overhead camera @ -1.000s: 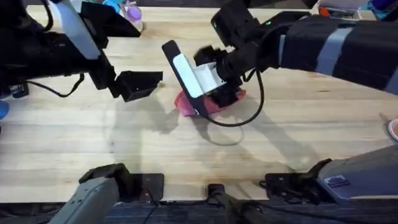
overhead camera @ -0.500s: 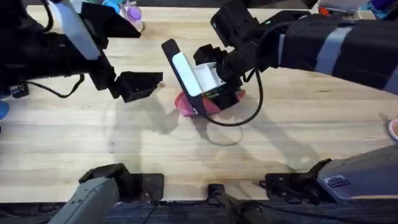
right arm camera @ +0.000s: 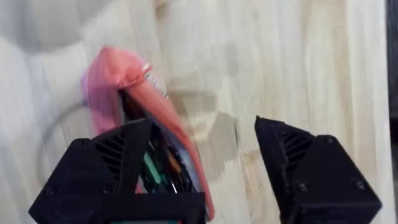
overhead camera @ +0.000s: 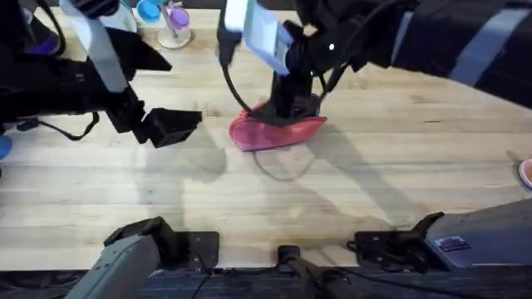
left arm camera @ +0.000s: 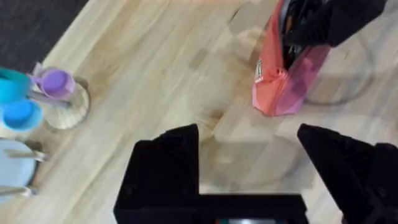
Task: Unzip the bag, pick up the pens from the table one at a time and place them inside, then zip the bag closed.
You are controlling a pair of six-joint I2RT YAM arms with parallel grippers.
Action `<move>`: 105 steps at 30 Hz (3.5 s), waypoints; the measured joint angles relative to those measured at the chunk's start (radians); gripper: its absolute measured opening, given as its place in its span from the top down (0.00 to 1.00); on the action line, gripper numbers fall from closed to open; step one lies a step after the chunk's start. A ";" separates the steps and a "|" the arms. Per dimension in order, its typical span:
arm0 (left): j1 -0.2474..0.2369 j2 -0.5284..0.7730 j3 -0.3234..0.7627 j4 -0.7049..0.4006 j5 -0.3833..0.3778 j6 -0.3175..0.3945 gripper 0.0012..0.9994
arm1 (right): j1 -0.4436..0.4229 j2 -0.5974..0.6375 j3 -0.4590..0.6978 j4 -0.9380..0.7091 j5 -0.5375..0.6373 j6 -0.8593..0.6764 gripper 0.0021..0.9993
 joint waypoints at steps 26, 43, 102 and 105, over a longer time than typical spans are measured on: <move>0.163 0.581 0.000 -0.173 0.283 0.652 0.01 | 0.000 0.000 0.132 -0.092 -0.074 0.566 0.00; 0.163 0.700 0.000 -0.215 0.310 0.792 0.01 | 0.000 0.000 0.132 -0.084 -0.089 0.609 0.00; 0.163 0.700 0.000 -0.214 0.309 0.807 0.01 | 0.038 0.160 0.137 -0.123 -0.194 0.878 0.00; 0.163 0.700 0.000 -0.214 0.309 0.807 0.01 | 0.037 0.172 0.137 -0.120 -0.198 0.885 0.00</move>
